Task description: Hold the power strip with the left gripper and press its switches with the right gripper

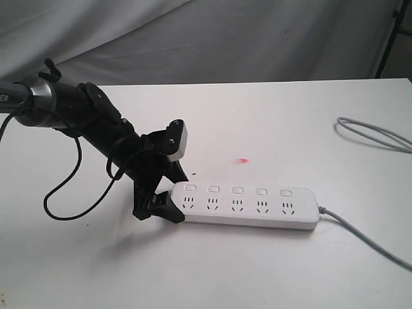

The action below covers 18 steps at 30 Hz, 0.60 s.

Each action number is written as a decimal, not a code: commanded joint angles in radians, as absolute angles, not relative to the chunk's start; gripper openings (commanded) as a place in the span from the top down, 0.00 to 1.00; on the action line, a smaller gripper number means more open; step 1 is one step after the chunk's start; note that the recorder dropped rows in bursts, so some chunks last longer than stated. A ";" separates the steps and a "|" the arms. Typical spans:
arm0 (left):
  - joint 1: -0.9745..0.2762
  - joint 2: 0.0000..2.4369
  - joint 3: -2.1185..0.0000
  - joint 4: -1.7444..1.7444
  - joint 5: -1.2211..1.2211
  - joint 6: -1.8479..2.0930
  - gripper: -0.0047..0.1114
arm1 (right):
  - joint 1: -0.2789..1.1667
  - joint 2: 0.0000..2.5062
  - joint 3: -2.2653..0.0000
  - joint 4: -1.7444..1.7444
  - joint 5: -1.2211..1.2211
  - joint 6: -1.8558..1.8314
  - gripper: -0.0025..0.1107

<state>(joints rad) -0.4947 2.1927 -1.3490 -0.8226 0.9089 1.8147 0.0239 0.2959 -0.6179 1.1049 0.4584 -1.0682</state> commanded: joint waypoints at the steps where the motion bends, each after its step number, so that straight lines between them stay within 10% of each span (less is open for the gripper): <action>1: -0.502 2.189 -1.355 -0.828 0.913 1.810 0.39 | 0.051 0.169 -0.509 1.071 0.312 -1.008 0.98; 18: -0.502 2.189 -1.355 -0.828 0.913 1.810 0.39 | 0.051 0.148 -0.397 0.766 0.239 -0.603 0.98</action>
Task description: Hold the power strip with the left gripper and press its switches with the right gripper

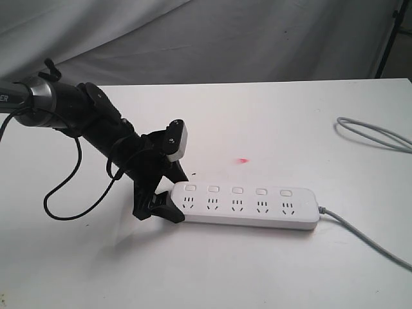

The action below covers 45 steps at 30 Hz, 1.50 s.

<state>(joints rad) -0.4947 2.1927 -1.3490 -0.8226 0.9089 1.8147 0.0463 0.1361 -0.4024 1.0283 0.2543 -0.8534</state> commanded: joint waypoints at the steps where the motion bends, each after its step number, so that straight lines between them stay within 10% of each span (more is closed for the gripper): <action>1: -0.502 2.189 -1.355 -0.828 0.913 1.810 0.39 | 0.051 0.148 -0.395 0.650 0.239 -0.490 0.98; 45: -0.502 2.189 -1.355 -0.828 0.913 1.810 0.39 | 0.051 0.000 0.000 0.164 0.000 -0.014 0.98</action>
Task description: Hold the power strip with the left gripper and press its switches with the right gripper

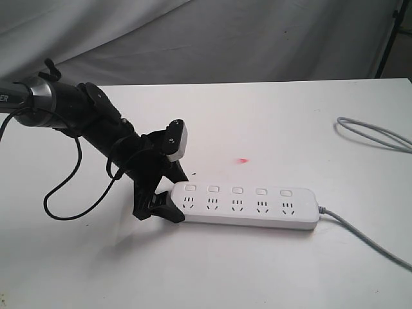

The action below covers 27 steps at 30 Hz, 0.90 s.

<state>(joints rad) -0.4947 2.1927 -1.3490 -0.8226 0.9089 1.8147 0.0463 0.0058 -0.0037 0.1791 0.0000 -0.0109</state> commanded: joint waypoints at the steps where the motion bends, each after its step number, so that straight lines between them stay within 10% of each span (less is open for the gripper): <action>1: -0.502 2.189 -1.355 -0.828 0.913 1.810 0.39 | 0.051 0.000 0.000 0.164 0.000 -0.014 0.98; 27: -0.502 2.189 -1.355 -0.828 0.913 1.810 0.39 | 0.051 0.000 0.000 0.174 0.000 -0.014 0.98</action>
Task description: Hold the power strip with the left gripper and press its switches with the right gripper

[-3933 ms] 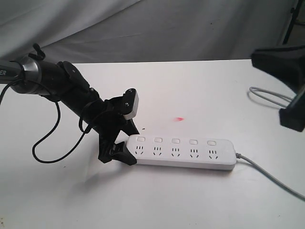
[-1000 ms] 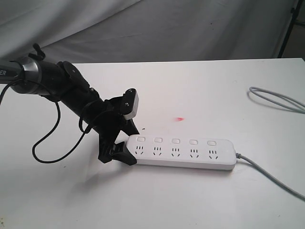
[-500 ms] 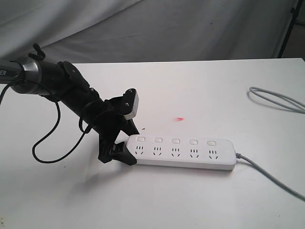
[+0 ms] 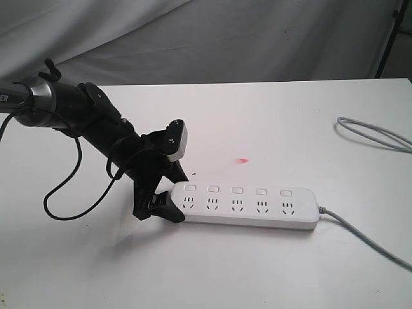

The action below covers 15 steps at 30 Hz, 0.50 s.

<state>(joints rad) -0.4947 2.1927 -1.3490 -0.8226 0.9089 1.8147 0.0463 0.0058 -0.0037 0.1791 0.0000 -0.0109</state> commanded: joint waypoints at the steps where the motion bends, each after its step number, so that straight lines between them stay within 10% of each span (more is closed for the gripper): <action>1: -0.502 2.189 -1.355 -0.828 0.913 1.810 0.39 | 0.051 0.000 0.000 0.174 0.000 -0.014 0.98; 15: -0.500 2.182 -1.355 -0.819 0.911 1.720 0.06 | 0.051 0.000 0.000 0.174 0.000 -0.014 0.98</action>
